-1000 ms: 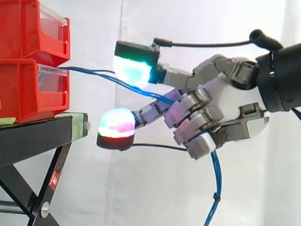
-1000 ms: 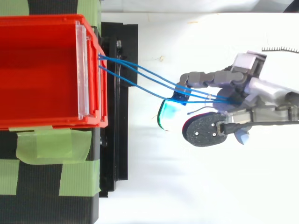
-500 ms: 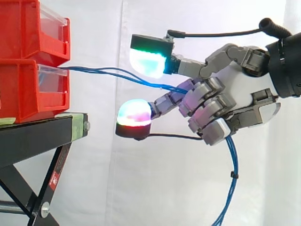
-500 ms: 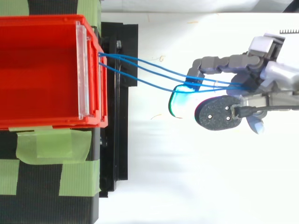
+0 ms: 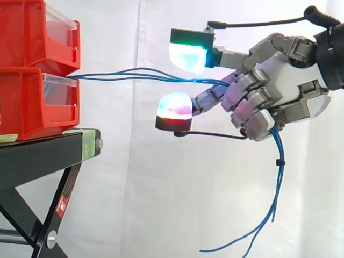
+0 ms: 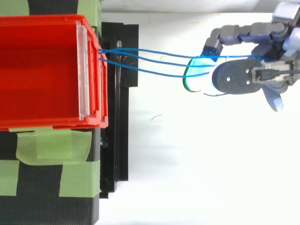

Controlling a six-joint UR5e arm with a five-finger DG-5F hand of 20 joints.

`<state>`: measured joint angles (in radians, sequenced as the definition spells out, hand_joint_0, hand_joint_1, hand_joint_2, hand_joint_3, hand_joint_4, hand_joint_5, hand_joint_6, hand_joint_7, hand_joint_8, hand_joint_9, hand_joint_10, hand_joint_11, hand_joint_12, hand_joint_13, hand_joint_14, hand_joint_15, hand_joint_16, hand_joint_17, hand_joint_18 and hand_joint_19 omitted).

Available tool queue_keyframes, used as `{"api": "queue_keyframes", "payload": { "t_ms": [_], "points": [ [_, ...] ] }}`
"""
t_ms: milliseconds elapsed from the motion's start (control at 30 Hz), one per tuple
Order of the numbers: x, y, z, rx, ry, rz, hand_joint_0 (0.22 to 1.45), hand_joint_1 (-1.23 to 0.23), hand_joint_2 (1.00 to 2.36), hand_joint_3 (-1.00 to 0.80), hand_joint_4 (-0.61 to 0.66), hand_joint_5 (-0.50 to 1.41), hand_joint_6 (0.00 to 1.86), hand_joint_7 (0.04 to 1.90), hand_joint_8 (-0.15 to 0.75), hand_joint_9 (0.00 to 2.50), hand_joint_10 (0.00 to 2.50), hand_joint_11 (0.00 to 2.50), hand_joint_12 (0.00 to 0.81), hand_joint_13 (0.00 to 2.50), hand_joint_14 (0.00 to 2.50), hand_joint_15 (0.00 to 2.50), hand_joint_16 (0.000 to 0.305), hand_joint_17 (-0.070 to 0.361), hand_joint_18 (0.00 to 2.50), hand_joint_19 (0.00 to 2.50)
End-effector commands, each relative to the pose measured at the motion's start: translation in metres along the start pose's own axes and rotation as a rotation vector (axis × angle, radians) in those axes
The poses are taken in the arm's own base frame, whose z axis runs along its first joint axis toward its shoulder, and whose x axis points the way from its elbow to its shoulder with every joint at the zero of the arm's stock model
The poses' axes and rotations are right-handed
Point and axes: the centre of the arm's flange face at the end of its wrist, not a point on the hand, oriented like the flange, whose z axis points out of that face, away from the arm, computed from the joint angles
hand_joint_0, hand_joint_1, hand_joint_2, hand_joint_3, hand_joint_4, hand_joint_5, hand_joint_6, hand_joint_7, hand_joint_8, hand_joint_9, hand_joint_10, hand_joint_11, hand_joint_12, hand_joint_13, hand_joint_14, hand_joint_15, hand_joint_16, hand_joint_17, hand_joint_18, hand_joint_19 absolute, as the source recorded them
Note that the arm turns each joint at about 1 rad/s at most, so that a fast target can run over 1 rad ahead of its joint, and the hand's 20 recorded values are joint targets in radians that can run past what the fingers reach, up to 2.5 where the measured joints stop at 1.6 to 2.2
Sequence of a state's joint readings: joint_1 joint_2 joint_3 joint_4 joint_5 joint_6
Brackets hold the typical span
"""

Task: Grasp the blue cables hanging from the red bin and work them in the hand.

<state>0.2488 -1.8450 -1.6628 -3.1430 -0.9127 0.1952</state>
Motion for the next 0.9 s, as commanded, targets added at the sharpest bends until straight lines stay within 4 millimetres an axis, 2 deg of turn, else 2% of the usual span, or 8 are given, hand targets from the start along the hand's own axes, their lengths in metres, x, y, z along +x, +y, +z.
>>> {"api": "queue_keyframes", "payload": {
  "t_ms": [0,267,767,867],
  "points": [
    [-0.008,0.001,0.002,-0.005,-0.019,0.009,0.86,-0.58,1.01,-0.82,0.15,0.32,0.06,1.35,0.430,1.60,2.50,2.50,0.727,1.91,2.50,1.98,0.224,0.168,2.20,0.72],
    [-0.030,0.011,0.005,-0.028,-0.052,0.037,0.87,-0.58,1.01,-0.82,0.15,0.31,0.10,1.34,0.430,1.60,2.50,2.50,0.727,1.91,2.50,1.98,0.224,0.168,2.20,0.72],
    [-0.038,0.024,0.013,-0.083,-0.063,0.075,0.91,-0.58,1.02,-0.64,0.13,0.29,0.22,1.32,0.430,1.60,2.50,2.50,0.727,1.91,2.50,1.98,0.224,0.168,2.20,0.72],
    [-0.038,0.026,0.013,-0.087,-0.063,0.073,0.91,-0.58,1.02,-0.58,0.13,0.28,0.30,1.30,0.430,1.60,2.50,2.50,0.727,1.91,2.50,1.98,0.224,0.168,2.20,0.72]
  ]
}}
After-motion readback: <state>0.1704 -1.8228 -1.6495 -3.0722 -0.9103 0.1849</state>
